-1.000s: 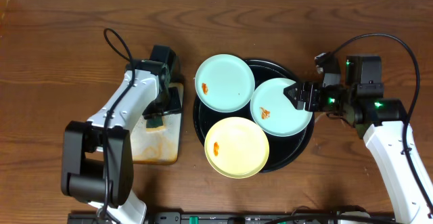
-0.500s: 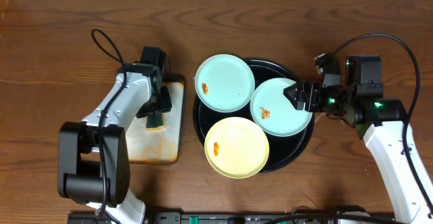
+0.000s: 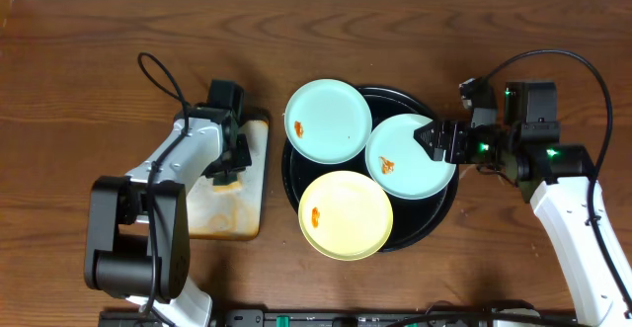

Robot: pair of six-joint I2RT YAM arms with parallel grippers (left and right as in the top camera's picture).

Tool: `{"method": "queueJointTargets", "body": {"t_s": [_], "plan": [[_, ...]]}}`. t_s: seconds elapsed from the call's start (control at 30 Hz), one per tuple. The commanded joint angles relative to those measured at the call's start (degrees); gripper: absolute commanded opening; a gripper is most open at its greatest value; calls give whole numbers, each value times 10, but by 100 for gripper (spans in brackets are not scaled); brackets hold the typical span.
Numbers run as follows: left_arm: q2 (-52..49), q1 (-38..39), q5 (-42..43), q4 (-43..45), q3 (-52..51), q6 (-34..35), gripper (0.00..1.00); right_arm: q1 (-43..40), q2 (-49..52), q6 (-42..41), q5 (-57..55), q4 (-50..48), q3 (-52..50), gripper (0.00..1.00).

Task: Clean dirty plates on tray and stack at the side
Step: 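Dip and rub the sponge in the soapy water with the left gripper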

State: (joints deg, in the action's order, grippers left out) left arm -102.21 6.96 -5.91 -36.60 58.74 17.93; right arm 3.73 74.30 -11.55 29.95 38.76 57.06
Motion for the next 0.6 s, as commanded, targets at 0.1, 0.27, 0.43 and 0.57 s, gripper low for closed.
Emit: {"method": "queueJointTargets", "body": {"t_s": [0.1, 0.27, 0.43, 0.57], "plan": [[-5, 0, 9, 11, -33, -3, 8, 5, -3, -5, 3, 0, 9, 72], [1, 0, 10, 3, -28, -3, 7, 5, -3, -5, 3, 0, 9, 72], [33, 0, 12, -44, 5, -4, 8, 5, -3, -5, 3, 0, 9, 72], [74, 0, 26, -71, 37, -3, 7, 5, -3, -5, 3, 0, 9, 72]]}}
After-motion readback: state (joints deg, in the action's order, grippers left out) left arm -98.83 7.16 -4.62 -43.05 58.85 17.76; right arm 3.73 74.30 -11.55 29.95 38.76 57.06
